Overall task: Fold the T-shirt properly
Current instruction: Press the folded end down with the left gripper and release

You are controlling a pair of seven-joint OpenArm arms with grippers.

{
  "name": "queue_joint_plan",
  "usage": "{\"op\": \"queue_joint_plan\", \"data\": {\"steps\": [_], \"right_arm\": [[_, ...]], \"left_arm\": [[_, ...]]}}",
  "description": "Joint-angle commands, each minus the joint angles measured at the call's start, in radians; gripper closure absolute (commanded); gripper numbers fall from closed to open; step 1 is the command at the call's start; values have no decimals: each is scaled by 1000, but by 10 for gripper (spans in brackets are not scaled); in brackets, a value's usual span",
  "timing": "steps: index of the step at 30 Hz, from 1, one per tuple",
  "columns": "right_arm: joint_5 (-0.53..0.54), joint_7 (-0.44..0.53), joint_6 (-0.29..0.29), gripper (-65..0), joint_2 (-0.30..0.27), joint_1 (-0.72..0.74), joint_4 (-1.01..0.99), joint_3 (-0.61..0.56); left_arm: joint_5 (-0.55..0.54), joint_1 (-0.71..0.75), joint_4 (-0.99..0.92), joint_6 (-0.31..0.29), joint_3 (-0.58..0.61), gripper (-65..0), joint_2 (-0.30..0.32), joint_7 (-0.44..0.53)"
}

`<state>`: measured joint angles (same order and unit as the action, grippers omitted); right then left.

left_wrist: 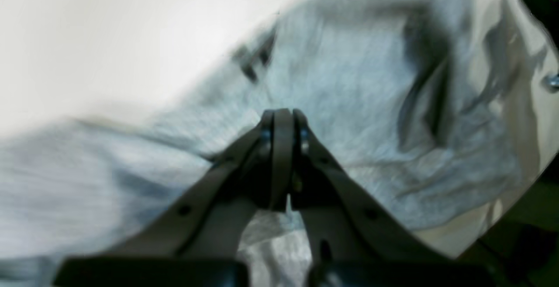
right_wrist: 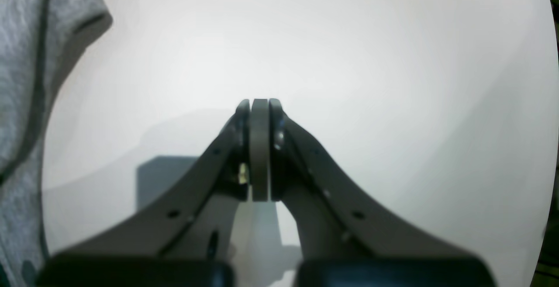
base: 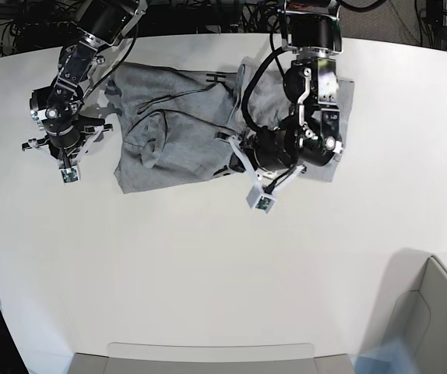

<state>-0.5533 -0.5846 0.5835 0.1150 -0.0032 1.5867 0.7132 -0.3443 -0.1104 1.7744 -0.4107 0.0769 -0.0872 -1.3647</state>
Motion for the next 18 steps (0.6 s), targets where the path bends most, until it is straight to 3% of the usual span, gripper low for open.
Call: {"op": "queue_joint_plan", "data": {"steps": [1,5,11,18], "right_arm": [[3,16,-1,0,-7,12,22,0],[5,18,-1,0,-8,12,22,0],[5,18,-1,0,-8,12,19,0],[3,18,-1,0,-7,12,19,-4]], "left_arm": [[-12,-8,64,0,-4,0,-1,5],[-8,61,184,11,-6,0,56,-32],[-9,160,155,279,5,0,143,-32],[-8,200,150,295,-2,0,175,8]]}}
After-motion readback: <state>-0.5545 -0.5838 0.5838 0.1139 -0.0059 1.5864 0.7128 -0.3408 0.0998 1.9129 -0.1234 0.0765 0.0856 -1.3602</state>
